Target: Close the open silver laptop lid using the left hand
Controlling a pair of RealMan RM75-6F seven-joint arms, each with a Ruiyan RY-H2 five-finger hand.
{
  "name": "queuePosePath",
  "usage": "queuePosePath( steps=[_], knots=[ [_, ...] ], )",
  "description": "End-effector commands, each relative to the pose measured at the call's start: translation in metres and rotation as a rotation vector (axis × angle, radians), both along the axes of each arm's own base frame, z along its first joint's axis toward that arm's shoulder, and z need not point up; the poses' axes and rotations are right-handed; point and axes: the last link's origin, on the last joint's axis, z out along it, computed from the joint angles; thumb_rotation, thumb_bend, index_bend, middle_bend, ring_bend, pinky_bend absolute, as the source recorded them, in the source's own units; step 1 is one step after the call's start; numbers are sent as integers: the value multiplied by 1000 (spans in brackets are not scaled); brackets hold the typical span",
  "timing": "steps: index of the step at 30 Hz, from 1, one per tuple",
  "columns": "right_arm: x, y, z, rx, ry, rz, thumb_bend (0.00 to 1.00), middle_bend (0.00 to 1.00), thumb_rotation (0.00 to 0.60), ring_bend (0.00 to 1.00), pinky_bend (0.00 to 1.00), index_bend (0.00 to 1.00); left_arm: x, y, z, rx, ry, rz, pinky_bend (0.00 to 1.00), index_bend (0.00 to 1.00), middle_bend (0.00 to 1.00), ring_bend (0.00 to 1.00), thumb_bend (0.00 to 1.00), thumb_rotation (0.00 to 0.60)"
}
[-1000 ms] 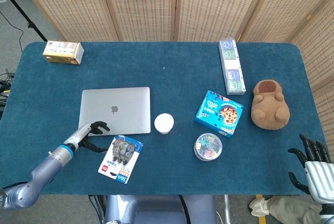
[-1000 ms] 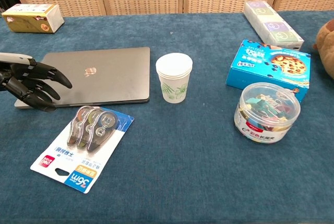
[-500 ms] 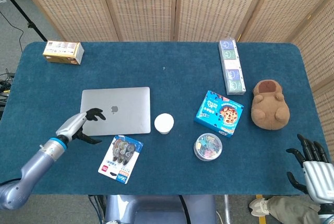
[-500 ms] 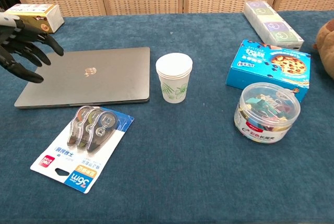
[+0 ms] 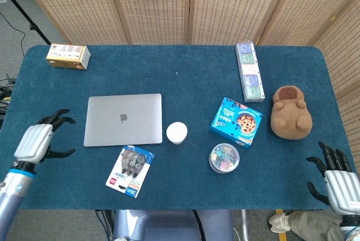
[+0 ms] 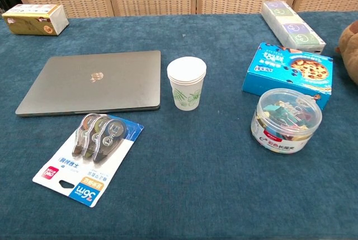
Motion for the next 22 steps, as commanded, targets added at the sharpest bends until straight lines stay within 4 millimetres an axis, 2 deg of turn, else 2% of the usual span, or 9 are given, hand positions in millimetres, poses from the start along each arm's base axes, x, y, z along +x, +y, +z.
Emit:
queuePosePath(
  steps=[1, 5, 8, 13, 22],
  knots=[
    [0, -3, -4, 0, 7, 1, 353, 0, 600, 0, 0, 269, -33, -68, 13, 159, 42, -11, 219, 332, 192, 256, 128, 600],
    [2, -3, -9, 11, 13, 6, 353, 0, 600, 0, 0, 269, -49, -92, 16, 219, 43, -9, 219, 332, 192, 256, 128, 600],
    [3, -3, -11, 14, 16, 5, 353, 0, 600, 0, 0, 271, -57, -103, 12, 221, 19, 14, 219, 332, 192, 255, 128, 600],
    [2, -3, -12, 14, 20, 1, 353, 0, 600, 0, 0, 271, -65, -110, 9, 215, 3, 25, 219, 332, 191, 256, 128, 600],
    [2, -3, -18, 30, 27, 3, 353, 0, 600, 0, 0, 269, -65, -112, 8, 218, 1, 7, 219, 332, 190, 254, 128, 600]
  ],
)
